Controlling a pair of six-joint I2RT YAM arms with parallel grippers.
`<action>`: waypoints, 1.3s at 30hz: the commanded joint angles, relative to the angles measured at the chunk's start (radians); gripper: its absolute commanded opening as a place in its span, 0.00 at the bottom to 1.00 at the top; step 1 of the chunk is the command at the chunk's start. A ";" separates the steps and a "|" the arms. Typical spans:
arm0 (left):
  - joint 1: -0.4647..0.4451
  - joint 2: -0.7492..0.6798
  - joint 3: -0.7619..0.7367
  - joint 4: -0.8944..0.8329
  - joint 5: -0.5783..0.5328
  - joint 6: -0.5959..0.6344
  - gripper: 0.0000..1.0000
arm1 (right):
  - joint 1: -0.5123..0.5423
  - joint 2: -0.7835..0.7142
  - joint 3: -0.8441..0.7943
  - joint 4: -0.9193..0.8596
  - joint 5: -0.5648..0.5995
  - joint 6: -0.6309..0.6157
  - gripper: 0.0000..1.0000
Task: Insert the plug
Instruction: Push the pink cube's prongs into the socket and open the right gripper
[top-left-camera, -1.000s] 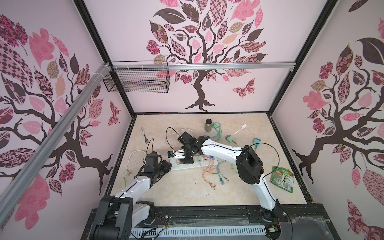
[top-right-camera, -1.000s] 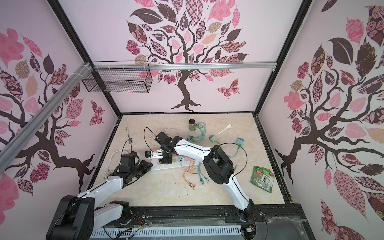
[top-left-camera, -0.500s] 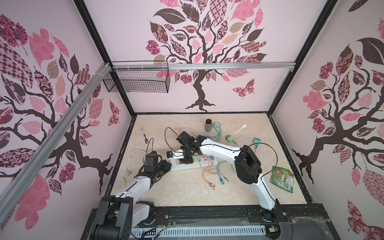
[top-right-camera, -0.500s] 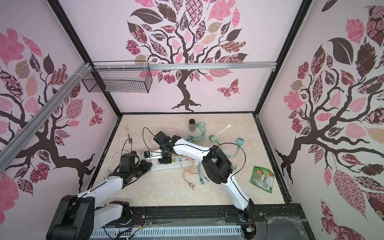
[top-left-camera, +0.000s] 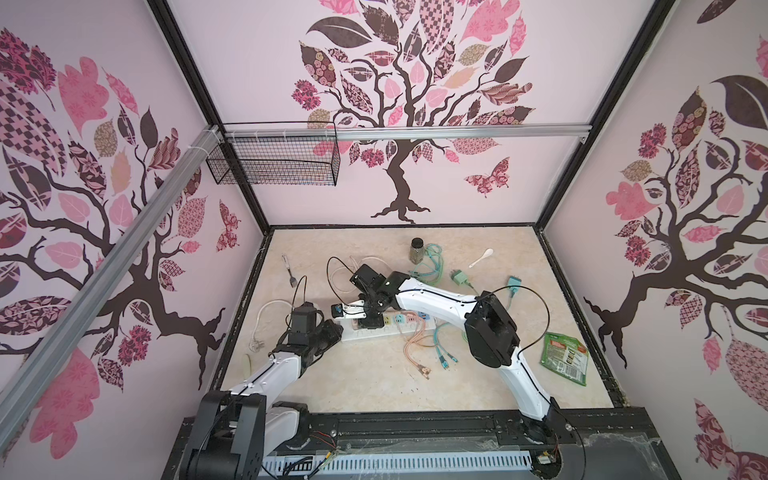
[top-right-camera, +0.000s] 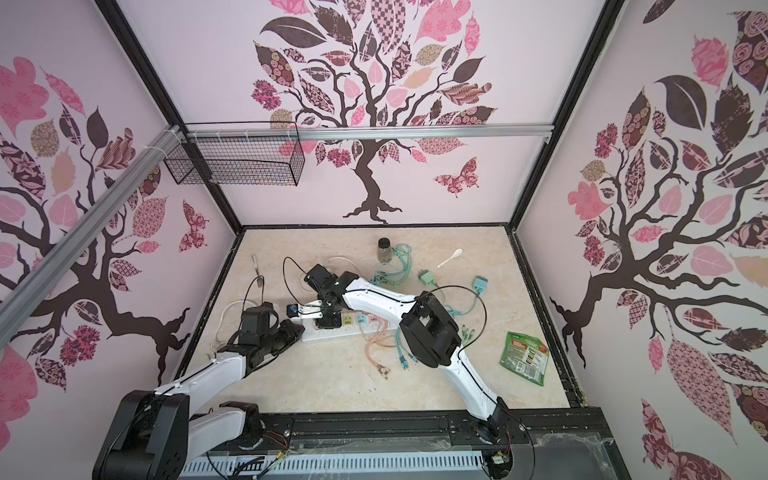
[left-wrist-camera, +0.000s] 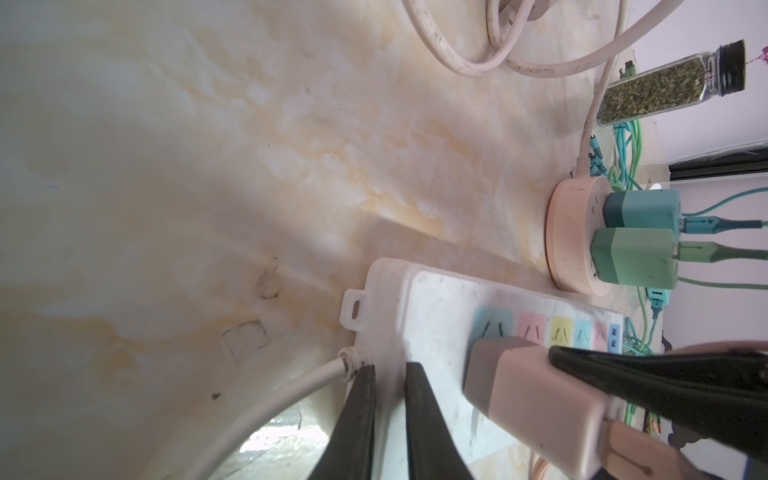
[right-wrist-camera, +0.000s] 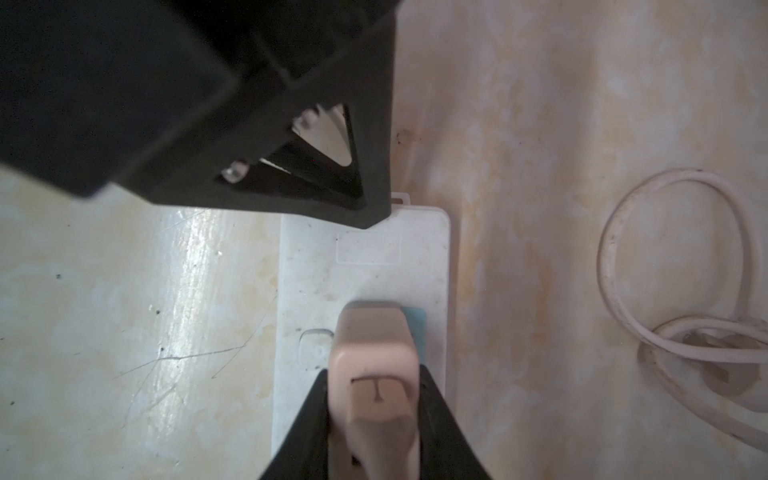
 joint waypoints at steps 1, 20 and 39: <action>-0.007 -0.001 -0.018 -0.033 -0.006 -0.004 0.16 | 0.005 0.141 -0.039 -0.061 0.091 -0.013 0.26; -0.005 -0.092 0.034 -0.114 -0.020 -0.009 0.17 | 0.005 0.012 -0.042 -0.008 0.011 0.110 0.43; -0.004 -0.100 0.070 -0.141 -0.026 -0.003 0.18 | 0.004 -0.194 -0.164 0.011 -0.043 0.176 0.57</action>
